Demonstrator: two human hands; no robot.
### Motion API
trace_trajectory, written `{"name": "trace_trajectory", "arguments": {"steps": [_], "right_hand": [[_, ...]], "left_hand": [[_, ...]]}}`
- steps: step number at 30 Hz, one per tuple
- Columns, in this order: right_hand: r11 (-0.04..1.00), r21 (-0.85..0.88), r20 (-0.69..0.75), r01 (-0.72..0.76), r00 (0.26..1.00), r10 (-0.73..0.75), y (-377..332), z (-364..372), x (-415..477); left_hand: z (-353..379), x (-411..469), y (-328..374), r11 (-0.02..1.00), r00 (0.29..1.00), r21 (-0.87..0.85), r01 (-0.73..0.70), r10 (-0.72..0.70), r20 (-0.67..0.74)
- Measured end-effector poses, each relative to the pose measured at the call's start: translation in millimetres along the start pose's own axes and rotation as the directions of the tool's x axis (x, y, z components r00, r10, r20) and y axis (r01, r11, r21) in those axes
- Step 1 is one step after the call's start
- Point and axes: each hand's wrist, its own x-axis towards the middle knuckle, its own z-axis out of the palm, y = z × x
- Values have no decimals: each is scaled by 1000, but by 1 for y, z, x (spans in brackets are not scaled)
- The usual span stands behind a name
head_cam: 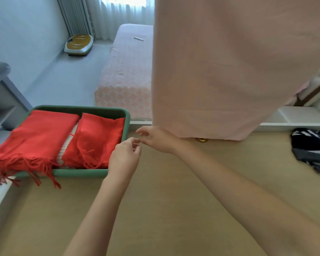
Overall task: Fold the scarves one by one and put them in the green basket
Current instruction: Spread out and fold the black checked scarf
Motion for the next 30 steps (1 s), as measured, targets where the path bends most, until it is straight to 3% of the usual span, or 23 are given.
{"name": "trace_trajectory", "arguments": {"steps": [5, 9, 12, 18, 25, 30], "right_hand": [[970, 162, -36, -182, 981, 190, 90, -28, -97], [902, 250, -47, -351, 926, 374, 192, -64, -186], [825, 307, -124, -474, 840, 529, 272, -93, -252], [701, 251, -240, -668, 659, 713, 407, -146, -355], [576, 368, -310, -730, 488, 816, 508, -167, -409], [534, 402, -286, -743, 453, 845, 554, -177, -406]], "left_hand": [[63, -23, 47, 1000, 994, -12, 5, -3, 106], [155, -46, 101, 999, 953, -41, 2, 11, 302], [226, -62, 151, 999, 912, -38, -3, 18, 409], [345, -91, 242, 970, 871, 107, -218, 144, 470], [439, -135, 247, 814, 786, 423, -397, 64, 615], [466, -143, 212, 780, 826, 410, -473, 231, 514]]}}
